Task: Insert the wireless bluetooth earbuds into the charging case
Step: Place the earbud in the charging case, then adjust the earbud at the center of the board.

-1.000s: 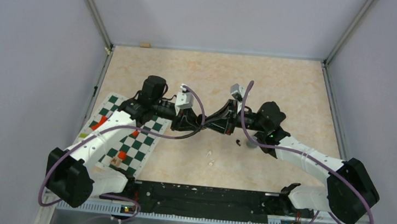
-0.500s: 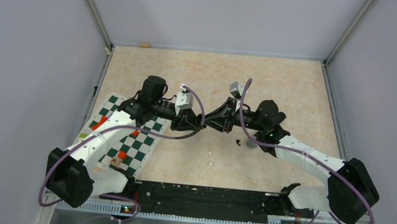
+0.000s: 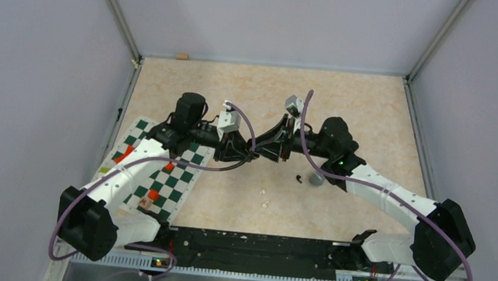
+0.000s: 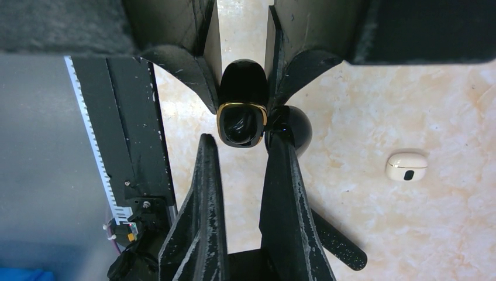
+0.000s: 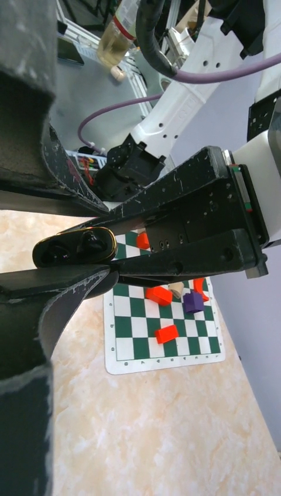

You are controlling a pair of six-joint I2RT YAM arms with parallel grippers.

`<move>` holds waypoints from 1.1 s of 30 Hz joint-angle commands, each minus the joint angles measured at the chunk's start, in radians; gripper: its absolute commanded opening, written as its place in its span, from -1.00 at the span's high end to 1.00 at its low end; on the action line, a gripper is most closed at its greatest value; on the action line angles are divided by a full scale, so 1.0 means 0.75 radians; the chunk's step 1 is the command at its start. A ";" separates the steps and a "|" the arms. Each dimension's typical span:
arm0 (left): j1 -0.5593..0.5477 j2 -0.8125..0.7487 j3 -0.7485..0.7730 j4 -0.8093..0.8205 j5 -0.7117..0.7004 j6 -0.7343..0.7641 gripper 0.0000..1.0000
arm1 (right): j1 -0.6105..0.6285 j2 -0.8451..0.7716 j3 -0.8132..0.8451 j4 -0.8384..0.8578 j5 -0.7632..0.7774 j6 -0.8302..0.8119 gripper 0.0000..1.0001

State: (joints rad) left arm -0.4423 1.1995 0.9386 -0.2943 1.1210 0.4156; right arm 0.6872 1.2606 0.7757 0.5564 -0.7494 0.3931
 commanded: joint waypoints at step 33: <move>0.395 -0.317 -0.568 1.613 -0.090 -1.087 1.00 | -0.287 -0.231 0.026 -1.030 0.281 -1.305 -0.82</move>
State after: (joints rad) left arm -0.1501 0.9710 0.5907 0.6926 1.0374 -0.3721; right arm 0.4793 1.0817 0.7963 -0.1982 -0.5529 -0.5068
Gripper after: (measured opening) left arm 0.327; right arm 0.916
